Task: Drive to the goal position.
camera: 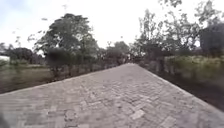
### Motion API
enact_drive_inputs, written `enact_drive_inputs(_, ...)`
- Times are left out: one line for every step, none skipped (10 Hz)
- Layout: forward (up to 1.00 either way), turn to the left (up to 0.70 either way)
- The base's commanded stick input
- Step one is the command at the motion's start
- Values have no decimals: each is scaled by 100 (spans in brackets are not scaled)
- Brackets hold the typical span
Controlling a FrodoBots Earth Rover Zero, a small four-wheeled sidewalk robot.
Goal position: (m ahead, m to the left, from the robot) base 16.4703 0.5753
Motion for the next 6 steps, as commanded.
enact_drive_inputs(85, 0)
enact_drive_inputs(85, 0)
enact_drive_inputs(85, 0)
enact_drive_inputs(85, 0)
enact_drive_inputs(85, 0)
enact_drive_inputs(85, 0)
